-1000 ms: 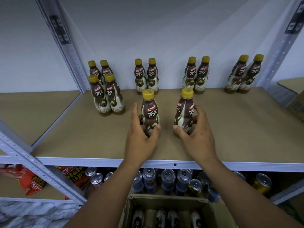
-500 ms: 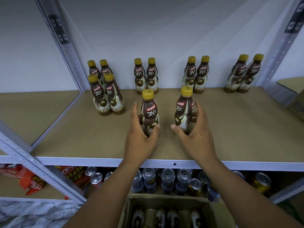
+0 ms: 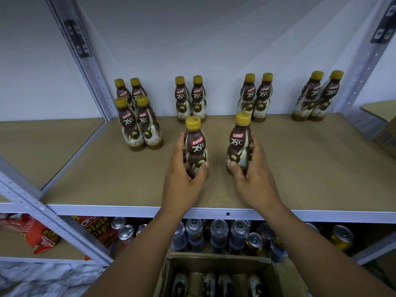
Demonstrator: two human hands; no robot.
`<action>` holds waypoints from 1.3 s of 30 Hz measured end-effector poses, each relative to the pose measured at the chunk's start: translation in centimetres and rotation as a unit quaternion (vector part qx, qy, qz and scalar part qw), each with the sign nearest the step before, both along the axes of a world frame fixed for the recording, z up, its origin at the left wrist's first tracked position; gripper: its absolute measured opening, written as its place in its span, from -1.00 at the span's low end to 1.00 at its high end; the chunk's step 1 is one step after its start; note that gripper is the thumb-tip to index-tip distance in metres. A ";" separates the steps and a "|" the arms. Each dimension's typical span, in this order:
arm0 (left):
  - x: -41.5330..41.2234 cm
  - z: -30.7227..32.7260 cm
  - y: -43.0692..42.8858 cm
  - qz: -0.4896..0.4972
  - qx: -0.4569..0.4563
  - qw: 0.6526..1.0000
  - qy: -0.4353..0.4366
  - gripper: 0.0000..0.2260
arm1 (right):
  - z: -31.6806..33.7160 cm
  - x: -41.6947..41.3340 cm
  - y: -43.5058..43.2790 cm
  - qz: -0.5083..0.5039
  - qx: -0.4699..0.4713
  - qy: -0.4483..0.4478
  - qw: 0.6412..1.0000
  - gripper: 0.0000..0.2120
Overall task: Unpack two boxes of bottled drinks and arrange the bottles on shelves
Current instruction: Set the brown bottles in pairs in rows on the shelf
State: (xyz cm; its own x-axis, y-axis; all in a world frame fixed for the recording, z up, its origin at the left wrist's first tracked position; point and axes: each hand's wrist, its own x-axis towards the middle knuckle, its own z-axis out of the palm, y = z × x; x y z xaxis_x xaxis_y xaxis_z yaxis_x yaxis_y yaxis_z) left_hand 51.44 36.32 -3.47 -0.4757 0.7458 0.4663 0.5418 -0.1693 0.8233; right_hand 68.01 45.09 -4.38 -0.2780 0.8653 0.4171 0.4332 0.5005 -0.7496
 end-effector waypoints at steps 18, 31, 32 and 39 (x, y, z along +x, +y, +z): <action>0.0 0.0 -0.1 0.000 -0.003 1.000 0.000 -0.24 | 0.4 0.1 0.0 0.009 -0.019 0.022 1.000 -0.23; -0.1 -0.1 -0.1 -0.003 0.002 1.000 0.001 -0.24 | 0.7 0.3 -0.3 0.059 -0.027 0.020 0.998 -0.21; -0.1 -0.1 -0.1 -0.004 -0.001 1.000 -0.001 -0.23 | 0.8 0.3 -0.3 0.063 -0.029 0.021 0.997 -0.22; -0.2 -0.2 0.0 -0.009 -0.023 1.000 -0.003 -0.20 | 0.8 0.4 -0.3 0.066 -0.024 0.023 0.997 -0.24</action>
State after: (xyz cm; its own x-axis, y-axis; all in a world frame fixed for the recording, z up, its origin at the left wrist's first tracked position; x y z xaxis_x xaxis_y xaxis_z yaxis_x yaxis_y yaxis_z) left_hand 51.21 36.31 -3.64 -0.4646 0.7745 0.4293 0.5345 -0.1412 0.8333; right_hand 68.41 44.79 -3.58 -0.3721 0.8420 0.3906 0.3316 0.5136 -0.7913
